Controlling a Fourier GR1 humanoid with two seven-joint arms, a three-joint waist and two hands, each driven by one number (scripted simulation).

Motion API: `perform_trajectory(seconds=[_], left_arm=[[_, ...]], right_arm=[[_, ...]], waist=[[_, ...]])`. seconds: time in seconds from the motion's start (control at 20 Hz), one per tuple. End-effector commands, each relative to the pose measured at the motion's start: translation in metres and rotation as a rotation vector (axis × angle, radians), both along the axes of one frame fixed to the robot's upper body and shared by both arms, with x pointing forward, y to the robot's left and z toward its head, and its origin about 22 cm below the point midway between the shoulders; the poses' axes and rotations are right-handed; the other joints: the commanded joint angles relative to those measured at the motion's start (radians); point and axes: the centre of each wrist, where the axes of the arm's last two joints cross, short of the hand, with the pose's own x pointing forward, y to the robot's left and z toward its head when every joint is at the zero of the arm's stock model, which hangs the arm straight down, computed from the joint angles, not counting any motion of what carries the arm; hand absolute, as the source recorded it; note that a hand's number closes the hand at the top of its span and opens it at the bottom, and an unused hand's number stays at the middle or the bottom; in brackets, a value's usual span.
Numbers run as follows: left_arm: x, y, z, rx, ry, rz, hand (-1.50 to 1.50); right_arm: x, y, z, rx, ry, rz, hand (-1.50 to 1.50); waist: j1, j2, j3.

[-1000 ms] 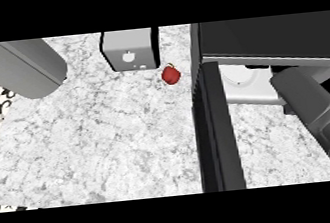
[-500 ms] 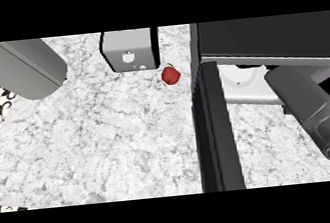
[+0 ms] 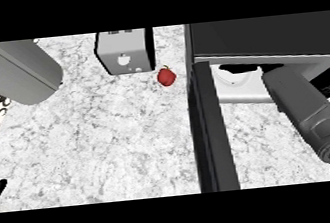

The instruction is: Pick up the milk, place it into the microwave and close the microwave

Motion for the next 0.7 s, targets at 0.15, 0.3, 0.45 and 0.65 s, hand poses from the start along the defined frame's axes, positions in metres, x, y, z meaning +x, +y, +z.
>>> perform_trajectory(seconds=[0.15, 0.3, 0.45, 0.65], left_arm=[[0.006, -0.021, 0.002, -0.009, -0.004, -0.08, -1.5], [0.006, -0.033, -0.002, -0.011, -0.004, -0.101, -1.5], [0.021, -0.045, -0.002, -0.019, 0.013, -0.126, 1.5], [0.025, -0.059, 0.005, -0.025, 0.019, -0.165, 1.5]], right_arm=[[-0.005, 0.01, -0.012, 0.206, 0.024, 0.102, -1.5], [-0.029, -0.011, -0.046, 0.303, 0.072, 0.139, -1.5], [-0.032, -0.01, -0.051, 0.349, 0.1, 0.162, -1.5], [-0.041, -0.006, -0.064, 0.482, 0.152, 0.269, -1.5]], waist=[[-0.022, -0.015, -0.002], [-0.044, -0.023, -0.003], [-0.059, -0.027, -0.004], [-0.067, -0.032, -0.004]])
